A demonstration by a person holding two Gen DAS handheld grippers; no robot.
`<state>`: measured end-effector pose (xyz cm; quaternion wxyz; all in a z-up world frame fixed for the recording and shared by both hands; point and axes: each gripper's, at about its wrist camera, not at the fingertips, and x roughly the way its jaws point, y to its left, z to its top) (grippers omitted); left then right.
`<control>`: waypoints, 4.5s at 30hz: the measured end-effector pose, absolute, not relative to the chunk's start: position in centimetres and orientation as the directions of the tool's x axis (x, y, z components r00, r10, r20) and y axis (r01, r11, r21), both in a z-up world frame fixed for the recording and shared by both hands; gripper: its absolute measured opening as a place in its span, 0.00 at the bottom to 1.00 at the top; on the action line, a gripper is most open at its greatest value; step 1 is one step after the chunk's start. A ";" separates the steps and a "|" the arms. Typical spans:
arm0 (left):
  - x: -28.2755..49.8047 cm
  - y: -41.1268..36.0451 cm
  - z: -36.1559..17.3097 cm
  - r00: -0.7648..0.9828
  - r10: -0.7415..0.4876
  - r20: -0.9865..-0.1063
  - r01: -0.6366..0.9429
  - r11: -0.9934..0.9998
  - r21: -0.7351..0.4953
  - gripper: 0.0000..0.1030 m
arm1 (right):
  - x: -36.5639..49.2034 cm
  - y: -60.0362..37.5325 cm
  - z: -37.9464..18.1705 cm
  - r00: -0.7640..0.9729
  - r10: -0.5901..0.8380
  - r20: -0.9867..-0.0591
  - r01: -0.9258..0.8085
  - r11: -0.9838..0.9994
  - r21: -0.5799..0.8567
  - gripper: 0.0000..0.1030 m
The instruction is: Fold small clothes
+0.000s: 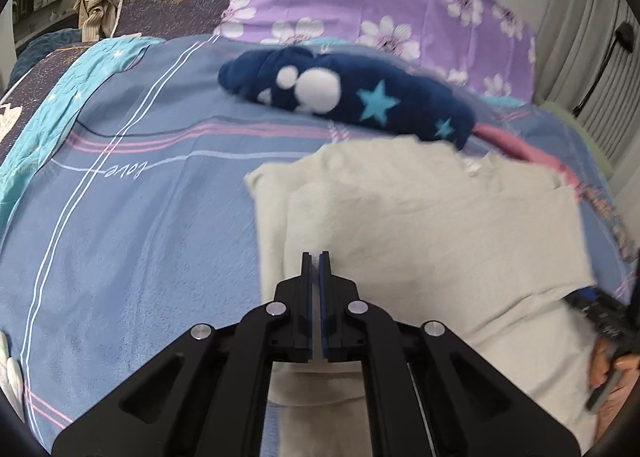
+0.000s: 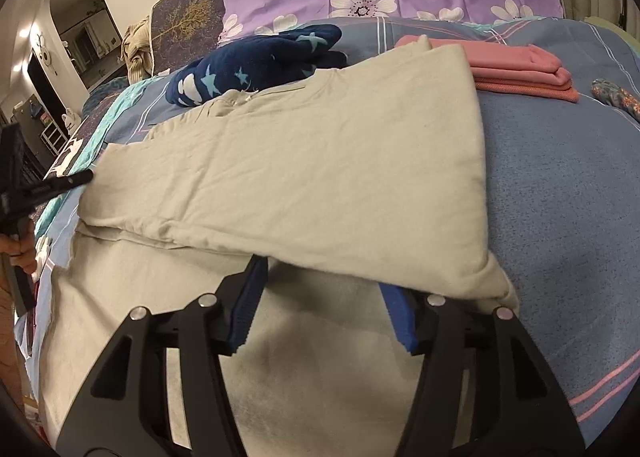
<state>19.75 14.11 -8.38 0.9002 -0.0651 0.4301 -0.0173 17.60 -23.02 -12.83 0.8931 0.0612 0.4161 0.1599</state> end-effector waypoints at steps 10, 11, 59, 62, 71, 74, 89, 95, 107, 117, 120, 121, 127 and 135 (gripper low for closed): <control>19.0 9.2 -6.8 0.694 -0.248 -0.676 0.126 0.966 -0.225 0.40 | 16.4 -22.6 -12.1 0.610 0.300 -0.734 -0.242 0.952 0.188 0.64; 19.5 8.1 -7.9 0.664 -0.243 -0.707 0.133 0.969 -0.207 0.43 | 15.8 -22.7 -11.6 0.603 0.324 -0.729 -0.263 0.943 0.201 0.64; 18.1 5.1 -10.2 0.650 -0.090 -0.755 0.121 0.993 -0.014 0.65 | 16.8 -22.9 -11.3 0.612 0.077 -0.787 -0.184 0.982 -0.048 0.35; 14.0 7.3 -8.5 0.691 -0.155 -0.706 0.150 0.986 -0.070 0.75 | 13.7 -26.1 -10.1 0.601 0.166 -0.782 -0.168 0.983 0.079 0.61; 1.3 15.5 -9.8 0.642 -0.300 -0.705 0.108 0.947 -0.304 0.84 | 5.0 -35.3 -12.1 0.546 0.323 -0.773 -0.022 0.928 0.373 0.62; -1.3 14.9 -10.6 0.606 -0.350 -0.714 0.163 0.933 -0.319 0.84 | 2.6 -35.0 -12.4 0.563 0.329 -0.758 -0.055 0.930 0.363 0.61; -10.9 15.2 -11.9 0.566 -0.454 -0.688 0.259 0.890 -0.374 0.52 | -10.4 -37.6 -13.2 0.530 0.497 -0.687 -0.132 0.849 0.512 0.37; -12.3 15.1 -12.1 0.519 -0.536 -0.666 0.320 0.844 -0.430 0.46 | -12.1 -38.2 -13.9 0.492 0.596 -0.635 -0.172 0.781 0.600 0.39; -11.6 14.9 -12.4 0.484 -0.589 -0.647 0.351 0.808 -0.473 0.48 | -11.2 -37.4 -14.3 0.434 0.689 -0.580 -0.221 0.706 0.673 0.40; -10.2 13.1 -6.8 0.629 -0.581 -0.516 0.384 0.810 -0.444 0.00 | -9.3 -37.0 -10.6 0.526 0.735 -0.427 -0.233 0.608 0.759 0.01; -11.3 12.5 -2.5 0.691 -0.580 -0.432 0.433 0.810 -0.396 0.00 | -10.6 -38.6 -5.9 0.602 0.737 -0.306 -0.314 0.571 0.758 0.01; -11.7 12.3 -1.3 0.704 -0.581 -0.409 0.443 0.809 -0.386 0.00 | -11.0 -38.8 -4.7 0.617 0.736 -0.278 -0.337 0.567 0.752 0.01; -15.5 11.8 2.3 0.727 -0.590 -0.351 0.477 0.802 -0.361 0.00 | -15.7 -39.3 0.7 0.676 0.705 -0.213 -0.464 0.632 0.621 0.01; -16.2 12.4 0.8 0.721 -0.562 -0.405 0.400 0.815 -0.418 0.00 | -15.0 -40.0 -1.2 0.686 0.672 -0.279 -0.378 0.657 0.653 0.02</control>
